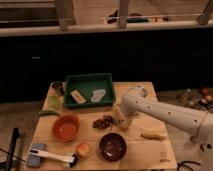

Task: Place fork in red bowl

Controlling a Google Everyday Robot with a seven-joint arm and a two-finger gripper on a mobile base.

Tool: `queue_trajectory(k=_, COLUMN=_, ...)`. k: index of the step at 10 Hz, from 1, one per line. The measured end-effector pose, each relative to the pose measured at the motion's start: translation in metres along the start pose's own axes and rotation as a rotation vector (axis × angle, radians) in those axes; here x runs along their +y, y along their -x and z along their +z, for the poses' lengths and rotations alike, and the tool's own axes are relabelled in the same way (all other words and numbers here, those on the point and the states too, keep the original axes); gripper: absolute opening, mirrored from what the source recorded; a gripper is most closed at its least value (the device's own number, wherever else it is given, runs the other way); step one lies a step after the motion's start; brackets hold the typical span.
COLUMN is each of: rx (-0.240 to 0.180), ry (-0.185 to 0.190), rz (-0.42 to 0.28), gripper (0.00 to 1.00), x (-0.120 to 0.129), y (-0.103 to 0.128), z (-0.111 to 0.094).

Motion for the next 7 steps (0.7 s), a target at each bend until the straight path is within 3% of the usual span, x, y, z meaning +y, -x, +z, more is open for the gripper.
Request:
queue_trajectory(k=4, rx=-0.009, ry=0.0, rz=0.047, gripper=0.8, x=0.008, y=-0.02, z=0.007)
queue_trajectory(k=7, rx=-0.014, ry=0.02, rz=0.049, gripper=0.57, x=0.009, y=-0.021, z=0.01)
